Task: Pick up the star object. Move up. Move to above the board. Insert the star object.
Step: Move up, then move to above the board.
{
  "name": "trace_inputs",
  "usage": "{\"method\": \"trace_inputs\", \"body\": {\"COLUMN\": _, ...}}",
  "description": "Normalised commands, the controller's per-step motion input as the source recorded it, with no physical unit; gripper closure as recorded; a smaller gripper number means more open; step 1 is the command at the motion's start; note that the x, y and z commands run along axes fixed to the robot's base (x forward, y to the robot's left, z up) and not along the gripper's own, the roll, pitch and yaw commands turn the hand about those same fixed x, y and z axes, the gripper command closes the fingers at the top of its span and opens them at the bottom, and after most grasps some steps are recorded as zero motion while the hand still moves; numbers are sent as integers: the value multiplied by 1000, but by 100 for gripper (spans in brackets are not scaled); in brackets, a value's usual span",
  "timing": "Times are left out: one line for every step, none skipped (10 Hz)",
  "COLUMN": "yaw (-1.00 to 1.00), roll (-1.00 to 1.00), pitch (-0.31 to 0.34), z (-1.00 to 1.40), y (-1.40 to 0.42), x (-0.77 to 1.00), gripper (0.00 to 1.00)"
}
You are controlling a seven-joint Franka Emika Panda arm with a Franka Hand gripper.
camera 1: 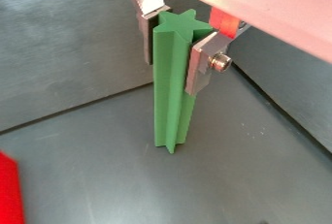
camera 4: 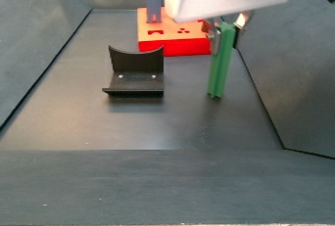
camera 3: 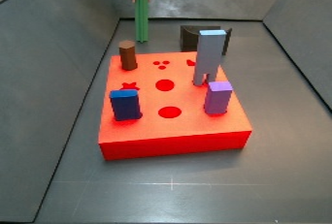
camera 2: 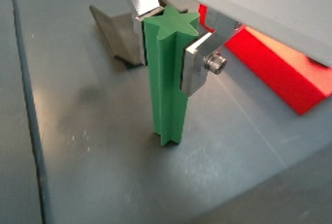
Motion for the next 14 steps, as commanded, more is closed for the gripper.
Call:
{"method": "trace_inputs", "body": {"yaw": 0, "roll": 0, "pitch": 0, "z": 833, "y": 0, "x": 0, "gripper": 100}}
{"method": "trace_inputs", "body": {"yaw": 1, "roll": -2, "pitch": 9, "z": 844, "y": -66, "x": 40, "gripper": 100}}
{"method": "trace_inputs", "body": {"yaw": 2, "roll": 1, "pitch": 44, "z": 739, "y": -61, "x": 16, "gripper": 100}}
{"method": "trace_inputs", "body": {"yaw": 6, "roll": 19, "pitch": 61, "z": 541, "y": -32, "x": 16, "gripper": 100}}
{"method": "trace_inputs", "body": {"yaw": 6, "roll": 33, "pitch": 77, "z": 376, "y": -16, "x": 18, "gripper": 100}}
{"method": "trace_inputs", "body": {"yaw": 6, "roll": 46, "pitch": 93, "z": 206, "y": -5, "x": 19, "gripper": 100}}
{"method": "trace_inputs", "body": {"yaw": -85, "roll": -137, "pitch": 54, "z": 1000, "y": 100, "x": 67, "gripper": 100}}
{"method": "trace_inputs", "body": {"yaw": -85, "roll": -139, "pitch": 65, "z": 1000, "y": 101, "x": 60, "gripper": 100}}
{"method": "trace_inputs", "body": {"yaw": -78, "roll": -134, "pitch": 68, "z": 1000, "y": 93, "x": 43, "gripper": 100}}
{"method": "trace_inputs", "body": {"yaw": -63, "roll": -117, "pitch": 53, "z": 1000, "y": 85, "x": 35, "gripper": 100}}
{"method": "trace_inputs", "body": {"yaw": -52, "roll": -104, "pitch": 53, "z": 1000, "y": 80, "x": 31, "gripper": 100}}
{"method": "trace_inputs", "body": {"yaw": -45, "roll": -91, "pitch": 59, "z": 1000, "y": 78, "x": 32, "gripper": 100}}
{"method": "trace_inputs", "body": {"yaw": -42, "roll": -78, "pitch": 66, "z": 831, "y": 65, "x": 28, "gripper": 100}}
{"method": "trace_inputs", "body": {"yaw": -41, "roll": -63, "pitch": 75, "z": 601, "y": 49, "x": 19, "gripper": 100}}
